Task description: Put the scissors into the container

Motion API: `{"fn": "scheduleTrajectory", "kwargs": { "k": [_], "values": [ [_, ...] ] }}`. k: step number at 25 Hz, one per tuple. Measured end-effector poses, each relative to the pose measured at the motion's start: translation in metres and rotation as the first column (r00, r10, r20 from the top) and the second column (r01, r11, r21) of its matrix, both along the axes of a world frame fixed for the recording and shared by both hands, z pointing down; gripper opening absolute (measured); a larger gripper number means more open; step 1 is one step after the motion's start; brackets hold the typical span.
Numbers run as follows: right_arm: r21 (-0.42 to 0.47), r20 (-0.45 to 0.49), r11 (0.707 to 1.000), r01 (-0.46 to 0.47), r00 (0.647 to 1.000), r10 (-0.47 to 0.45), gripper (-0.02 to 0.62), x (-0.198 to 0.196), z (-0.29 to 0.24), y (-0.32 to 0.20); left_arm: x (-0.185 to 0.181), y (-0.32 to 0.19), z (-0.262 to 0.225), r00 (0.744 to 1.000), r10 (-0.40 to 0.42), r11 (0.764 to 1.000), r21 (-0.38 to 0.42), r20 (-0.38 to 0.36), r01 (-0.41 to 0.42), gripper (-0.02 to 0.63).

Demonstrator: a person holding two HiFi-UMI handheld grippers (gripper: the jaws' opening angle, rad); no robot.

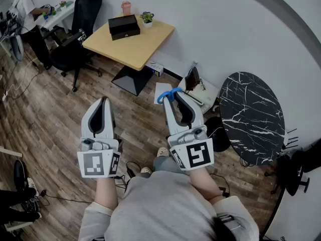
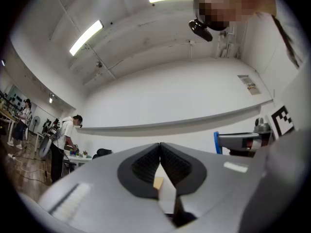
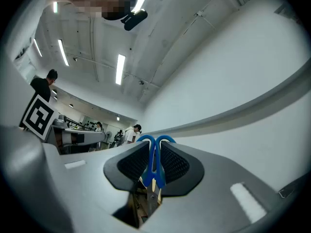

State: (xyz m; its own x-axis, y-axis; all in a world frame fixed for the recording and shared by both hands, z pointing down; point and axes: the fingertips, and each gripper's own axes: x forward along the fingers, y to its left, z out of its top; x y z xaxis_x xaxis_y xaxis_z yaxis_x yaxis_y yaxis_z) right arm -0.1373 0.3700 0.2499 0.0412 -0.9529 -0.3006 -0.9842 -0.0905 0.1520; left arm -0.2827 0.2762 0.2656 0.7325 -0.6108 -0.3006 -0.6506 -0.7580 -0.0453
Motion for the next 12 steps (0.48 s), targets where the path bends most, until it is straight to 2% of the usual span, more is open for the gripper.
{"fn": "scheduleTrajectory", "kwargs": {
  "k": [12],
  "values": [
    [-0.005,-0.011,1.0,-0.003,1.0,0.003,0.077,0.001,-0.002,-0.009,0.0,-0.008,-0.004,1.0,-0.003,1.0,0.007,-0.011,0.003,0.058]
  ]
}}
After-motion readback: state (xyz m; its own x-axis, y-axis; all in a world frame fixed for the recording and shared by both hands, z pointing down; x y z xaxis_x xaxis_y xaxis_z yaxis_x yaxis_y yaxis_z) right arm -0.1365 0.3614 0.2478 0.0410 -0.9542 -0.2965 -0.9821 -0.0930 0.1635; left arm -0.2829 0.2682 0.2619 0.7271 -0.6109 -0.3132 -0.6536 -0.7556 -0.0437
